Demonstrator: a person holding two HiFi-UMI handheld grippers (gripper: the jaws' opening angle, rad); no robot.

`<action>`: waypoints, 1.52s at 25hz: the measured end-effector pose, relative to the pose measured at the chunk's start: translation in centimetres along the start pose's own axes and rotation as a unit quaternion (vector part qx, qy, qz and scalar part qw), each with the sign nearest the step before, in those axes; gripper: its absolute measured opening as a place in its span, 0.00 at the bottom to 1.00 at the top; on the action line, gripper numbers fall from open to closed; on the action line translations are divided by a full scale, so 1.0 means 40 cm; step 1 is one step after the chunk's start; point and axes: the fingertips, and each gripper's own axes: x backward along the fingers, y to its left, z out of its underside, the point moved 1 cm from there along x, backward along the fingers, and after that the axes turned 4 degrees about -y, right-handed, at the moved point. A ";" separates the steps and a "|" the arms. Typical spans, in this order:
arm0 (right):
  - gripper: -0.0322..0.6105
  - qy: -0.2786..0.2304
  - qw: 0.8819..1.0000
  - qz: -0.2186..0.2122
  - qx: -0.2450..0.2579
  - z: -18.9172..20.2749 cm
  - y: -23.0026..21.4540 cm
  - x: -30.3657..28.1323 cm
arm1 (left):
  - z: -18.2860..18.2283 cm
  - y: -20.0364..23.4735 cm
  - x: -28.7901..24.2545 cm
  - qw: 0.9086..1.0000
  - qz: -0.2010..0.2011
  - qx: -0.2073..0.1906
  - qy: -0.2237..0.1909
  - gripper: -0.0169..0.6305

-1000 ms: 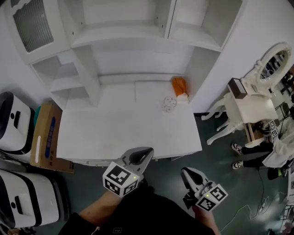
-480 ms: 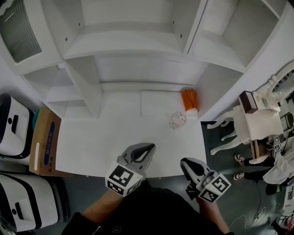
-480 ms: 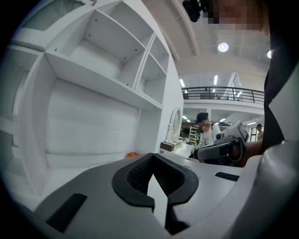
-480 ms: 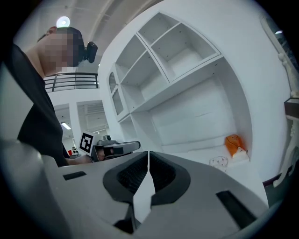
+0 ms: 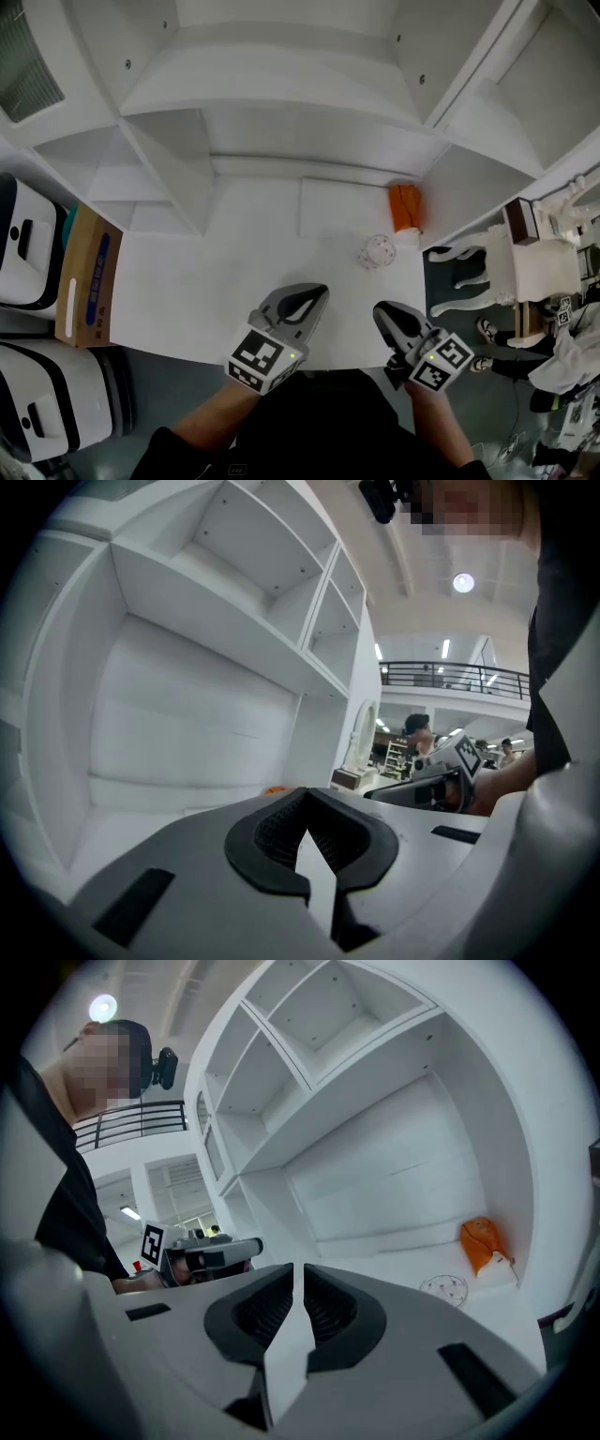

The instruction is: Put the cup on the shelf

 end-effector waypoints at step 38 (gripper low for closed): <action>0.32 0.114 0.992 0.013 -0.047 0.291 -0.498 -0.056 | 0.323 0.054 -0.338 0.996 -0.024 0.041 0.075 0.03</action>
